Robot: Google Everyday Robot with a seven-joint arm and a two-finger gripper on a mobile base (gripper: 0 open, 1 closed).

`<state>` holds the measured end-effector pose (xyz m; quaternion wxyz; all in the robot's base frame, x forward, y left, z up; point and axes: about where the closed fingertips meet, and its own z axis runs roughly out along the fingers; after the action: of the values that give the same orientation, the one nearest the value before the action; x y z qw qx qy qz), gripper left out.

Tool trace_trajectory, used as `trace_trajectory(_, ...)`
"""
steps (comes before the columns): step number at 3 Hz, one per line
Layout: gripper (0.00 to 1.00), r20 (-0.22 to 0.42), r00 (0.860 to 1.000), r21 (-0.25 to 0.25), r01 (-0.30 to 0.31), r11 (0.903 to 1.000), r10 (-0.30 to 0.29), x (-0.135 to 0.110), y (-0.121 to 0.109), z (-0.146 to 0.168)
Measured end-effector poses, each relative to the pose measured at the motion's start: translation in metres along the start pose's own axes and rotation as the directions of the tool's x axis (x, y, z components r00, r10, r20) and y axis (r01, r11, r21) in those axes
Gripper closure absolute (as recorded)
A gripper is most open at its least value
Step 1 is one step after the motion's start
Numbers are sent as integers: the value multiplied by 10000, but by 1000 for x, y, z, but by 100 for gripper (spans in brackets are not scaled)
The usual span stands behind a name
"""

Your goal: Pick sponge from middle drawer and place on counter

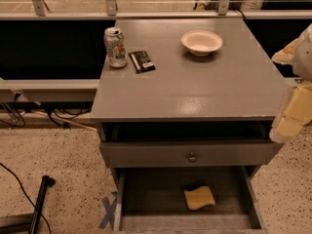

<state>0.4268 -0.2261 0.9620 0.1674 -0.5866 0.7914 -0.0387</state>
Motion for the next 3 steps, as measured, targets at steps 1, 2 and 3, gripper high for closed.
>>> trace_trajectory(1, 0, 0, 10000, 0, 0, 10000, 0, 0, 0, 0)
trace_trajectory(2, 0, 161, 9998, -455, -71, 9989, 79, 4, 6, 18)
trace_trajectory(3, 0, 968, 9951, -685, 290, 9972, -223, -2, 36, 34)
